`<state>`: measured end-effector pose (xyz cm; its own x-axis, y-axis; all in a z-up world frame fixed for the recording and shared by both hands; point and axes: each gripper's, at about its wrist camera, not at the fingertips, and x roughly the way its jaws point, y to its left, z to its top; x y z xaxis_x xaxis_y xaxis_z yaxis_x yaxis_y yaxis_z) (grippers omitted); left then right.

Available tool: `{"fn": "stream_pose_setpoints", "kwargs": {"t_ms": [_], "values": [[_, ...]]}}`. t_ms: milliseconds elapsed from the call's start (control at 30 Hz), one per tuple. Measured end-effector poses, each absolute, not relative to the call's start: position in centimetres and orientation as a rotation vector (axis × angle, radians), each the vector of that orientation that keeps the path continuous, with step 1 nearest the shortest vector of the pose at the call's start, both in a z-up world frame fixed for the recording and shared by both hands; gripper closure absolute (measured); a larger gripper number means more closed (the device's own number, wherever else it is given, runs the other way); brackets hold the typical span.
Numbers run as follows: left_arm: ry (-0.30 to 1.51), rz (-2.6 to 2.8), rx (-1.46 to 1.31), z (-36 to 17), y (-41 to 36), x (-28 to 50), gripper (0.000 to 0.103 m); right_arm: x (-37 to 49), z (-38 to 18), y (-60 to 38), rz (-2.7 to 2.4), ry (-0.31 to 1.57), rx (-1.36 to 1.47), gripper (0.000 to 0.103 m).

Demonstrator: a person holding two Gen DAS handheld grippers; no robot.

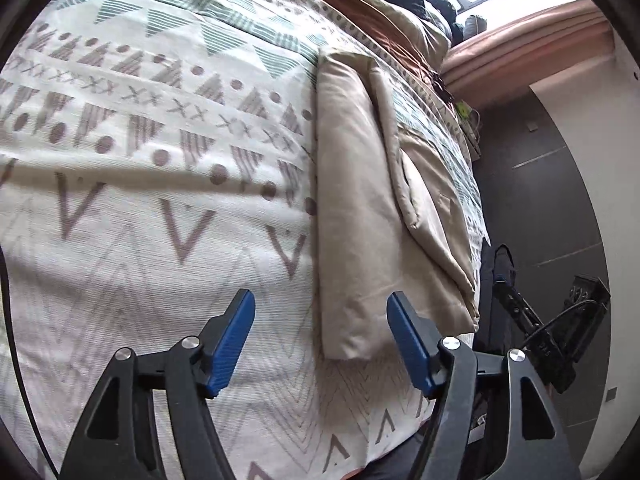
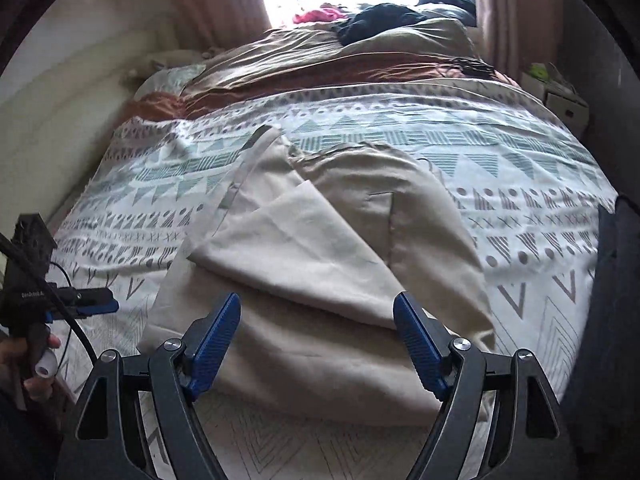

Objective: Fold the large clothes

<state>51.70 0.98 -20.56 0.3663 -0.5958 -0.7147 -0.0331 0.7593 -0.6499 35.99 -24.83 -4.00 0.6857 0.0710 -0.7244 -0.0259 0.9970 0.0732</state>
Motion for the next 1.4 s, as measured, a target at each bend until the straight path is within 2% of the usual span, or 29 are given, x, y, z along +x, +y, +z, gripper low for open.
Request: {"fn": "stream_pose_setpoints", "kwargs": {"t_ms": [433, 500, 533, 600, 667, 933, 1133, 1167, 1200, 1233, 1267, 1300, 1400], "values": [[1.132, -0.290, -0.681, -21.1, 6.7, 50.5, 0.034, 46.4, -10.2, -19.0, 0.056, 0.935, -0.188, 0.025], [1.132, -0.298, -0.678, -21.1, 6.6, 50.5, 0.034, 47.2, -10.3, -19.7, 0.052, 0.923, -0.133, 0.051], [1.132, -0.303, -0.674, -21.0, 6.4, 50.5, 0.034, 47.6, -10.0, -20.1, 0.061, 0.919, -0.099, 0.071], [1.139, -0.308, -0.669, -21.0, 6.1, 50.7, 0.034, 48.0, -9.1, -20.6, 0.058, 0.889, -0.075, 0.087], [1.141, -0.315, -0.668, -21.0, 5.7, 51.0, 0.034, 47.9, -7.5, -21.4, 0.040, 0.838, -0.075, 0.095], [1.127, -0.347, -0.656, -20.5, 3.6, 52.2, 0.034, 48.9, -3.4, -27.0, -0.094, 0.742, -0.004, 0.098], [1.144, -0.359, -0.646, -20.8, 2.6, 52.8, 0.034, 50.5, -4.7, -32.7, -0.291, 0.839, 0.167, 0.097], [1.145, -0.358, -0.645, -20.8, 2.5, 52.9, 0.034, 50.4, -5.0, -33.3, -0.307, 0.841, 0.186, 0.093], [1.145, -0.357, -0.645, -20.8, 2.4, 52.9, 0.034, 50.1, -5.5, -33.6, -0.330, 0.842, 0.188, 0.087], [1.146, -0.357, -0.646, -20.9, 2.4, 53.0, 0.034, 49.9, -5.8, -33.8, -0.330, 0.840, 0.199, 0.064], [1.146, -0.357, -0.645, -20.9, 2.3, 53.1, 0.034, 49.7, -6.2, -34.0, -0.311, 0.837, 0.223, 0.035], [1.147, -0.357, -0.642, -20.9, 2.2, 53.3, 0.034, 49.6, -6.4, -34.4, -0.293, 0.837, 0.245, 0.025], [1.146, -0.361, -0.630, -20.5, 1.8, 54.0, 0.034, 49.0, -7.5, -34.7, -0.239, 0.855, 0.288, 0.023]]}}
